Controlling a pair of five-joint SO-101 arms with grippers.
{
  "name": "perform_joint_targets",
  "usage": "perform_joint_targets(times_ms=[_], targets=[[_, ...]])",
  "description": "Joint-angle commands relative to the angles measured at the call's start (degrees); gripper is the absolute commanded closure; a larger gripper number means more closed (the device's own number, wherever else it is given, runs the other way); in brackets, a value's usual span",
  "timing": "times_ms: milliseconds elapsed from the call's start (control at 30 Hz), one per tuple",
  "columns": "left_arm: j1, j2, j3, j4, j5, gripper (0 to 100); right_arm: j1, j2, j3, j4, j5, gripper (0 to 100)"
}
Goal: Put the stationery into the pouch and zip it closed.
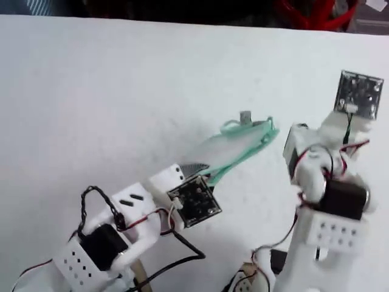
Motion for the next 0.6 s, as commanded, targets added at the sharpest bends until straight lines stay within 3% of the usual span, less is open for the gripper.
perform_joint_targets(times_ms=[0,133,300,433,567], targets=[[0.3,0.4,5.2,2.1,-0.4,98,-0.6,5.5,-12.4,6.5,-4.3,81.0],[0.0,0.7,5.3,1.5,-0.4,98,-2.2,12.3,-24.8,14.2,-6.1,74.9],[0.2,0.7,5.4,1.5,-0.4,98,-11.7,21.3,-37.0,17.3,-10.9,69.4],[0.0,0.7,5.5,1.5,-0.6,98,-18.8,28.7,-38.9,17.4,-11.3,69.4],[0.0,0.4,6.5,0.9,-0.7,98,-19.9,33.7,-36.0,17.6,-10.9,69.4]])
